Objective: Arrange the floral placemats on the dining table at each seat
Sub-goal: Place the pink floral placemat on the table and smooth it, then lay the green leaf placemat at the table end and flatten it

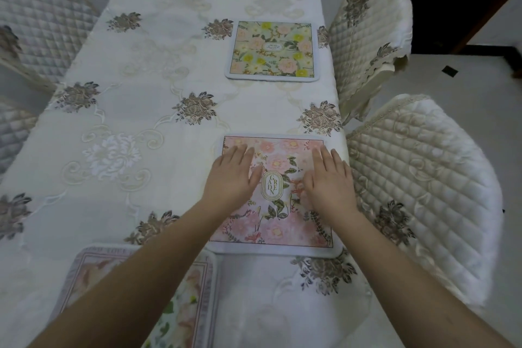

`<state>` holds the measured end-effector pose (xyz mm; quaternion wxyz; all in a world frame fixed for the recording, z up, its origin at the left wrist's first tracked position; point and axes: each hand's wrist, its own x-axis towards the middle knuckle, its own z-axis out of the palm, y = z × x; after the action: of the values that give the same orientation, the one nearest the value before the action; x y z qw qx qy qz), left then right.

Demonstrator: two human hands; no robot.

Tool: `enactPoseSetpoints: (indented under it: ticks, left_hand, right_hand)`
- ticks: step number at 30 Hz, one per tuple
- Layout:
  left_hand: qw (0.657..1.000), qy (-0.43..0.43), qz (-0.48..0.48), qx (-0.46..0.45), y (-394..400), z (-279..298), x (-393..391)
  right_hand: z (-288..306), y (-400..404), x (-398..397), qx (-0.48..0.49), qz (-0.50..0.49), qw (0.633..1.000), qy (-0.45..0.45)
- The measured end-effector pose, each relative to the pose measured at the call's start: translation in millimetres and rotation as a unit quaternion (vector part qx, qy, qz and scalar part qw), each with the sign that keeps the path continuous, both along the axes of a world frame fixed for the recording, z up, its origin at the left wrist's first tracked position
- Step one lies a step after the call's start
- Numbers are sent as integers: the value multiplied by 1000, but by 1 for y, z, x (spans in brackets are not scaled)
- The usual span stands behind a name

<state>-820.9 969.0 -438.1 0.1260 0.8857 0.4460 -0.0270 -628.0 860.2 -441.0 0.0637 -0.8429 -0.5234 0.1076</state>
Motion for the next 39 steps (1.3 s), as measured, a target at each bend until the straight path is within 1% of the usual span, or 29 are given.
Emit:
enactPoseSetpoints:
  ticks: [5,9,15,19,27,30,34,39]
  left_hand:
    - [1000,2,-12,15,-40,20,-38]
    - [1000,-24,1,2,-77,31,-74]
    - [1000,-1,-6,6,-123,39,-121]
    - [1000,-9,-2,14,-150,47,-151]
    - [999,20,38,20,-216,41,-196]
    - [998,15,54,25,-240,43,-206]
    - [997,36,62,42,-269,49,-213]
    - [995,42,71,55,-287,51,-226]
  right_hand:
    - [29,-34,-46,28,30,999,17]
    - [44,-67,-83,49,54,997,9]
    - [59,-114,-134,44,64,997,13]
    - [61,-142,-161,29,75,997,13]
    - [59,-191,-200,-2,123,992,33]
    - [60,-207,-211,11,139,989,57]
    - [60,-229,-221,12,155,987,50]
    - [60,-248,-231,25,161,985,57]
